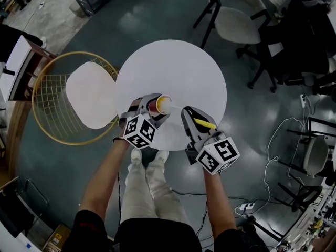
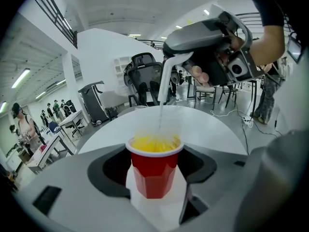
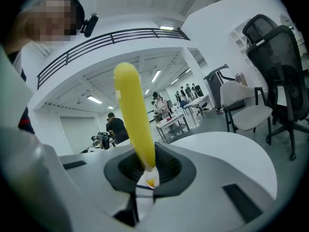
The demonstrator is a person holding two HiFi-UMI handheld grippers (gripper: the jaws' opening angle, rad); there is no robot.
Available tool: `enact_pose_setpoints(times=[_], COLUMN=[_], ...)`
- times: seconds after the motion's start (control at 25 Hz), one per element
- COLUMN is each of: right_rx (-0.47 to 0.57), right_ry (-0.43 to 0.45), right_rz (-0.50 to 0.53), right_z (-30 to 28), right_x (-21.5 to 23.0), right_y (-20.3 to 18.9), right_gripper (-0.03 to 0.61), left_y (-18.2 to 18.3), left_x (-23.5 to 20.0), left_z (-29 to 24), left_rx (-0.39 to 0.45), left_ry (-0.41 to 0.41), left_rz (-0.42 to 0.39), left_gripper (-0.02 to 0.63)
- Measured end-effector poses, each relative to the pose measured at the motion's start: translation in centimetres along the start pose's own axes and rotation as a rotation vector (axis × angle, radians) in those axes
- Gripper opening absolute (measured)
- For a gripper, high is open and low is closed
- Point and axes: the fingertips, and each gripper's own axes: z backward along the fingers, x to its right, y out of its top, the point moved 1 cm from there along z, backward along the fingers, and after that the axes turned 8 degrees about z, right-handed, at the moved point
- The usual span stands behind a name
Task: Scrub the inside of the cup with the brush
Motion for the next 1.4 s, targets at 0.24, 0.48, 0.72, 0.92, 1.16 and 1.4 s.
enact_pose_setpoints(times=[0.24,0.48,0.72,0.92,1.16,1.4], right_rx=[0.03,0.033,0.036,0.051,0.059,0.082], right_ry=[-0.038,-0.054,-0.052,-0.059,-0.063,-0.077], right_rz=[-0.008,-0.016,-0.005,-0.001,0.006,0.007], right_z=[-0.3,-0.2,0.0,0.4,0.6,1.1], right_x=[1.4,1.7,1.3,1.4,1.1,1.3], right_y=[1.0,1.0,1.0,1.7,2.2,3.0], right_gripper=[0.044,0.043,0.043,0.044,0.044,0.044], left_y=[0.4,0.3,0.0,-0.2,-0.4,-1.0], left_x=[0.2,0.0,0.0,-0.4,-0.5,-0.8], left_z=[0.4,0.8,0.8,1.1,1.2,1.2], left_rx=[0.036,0.044,0.048,0.058,0.06,0.06], left_ry=[-0.003,0.0,0.005,0.012,0.016,0.027], left_rz=[0.011,0.013,0.021,0.045,0.05,0.064], left_gripper=[0.302,0.302,0.303,0.304,0.304,0.305])
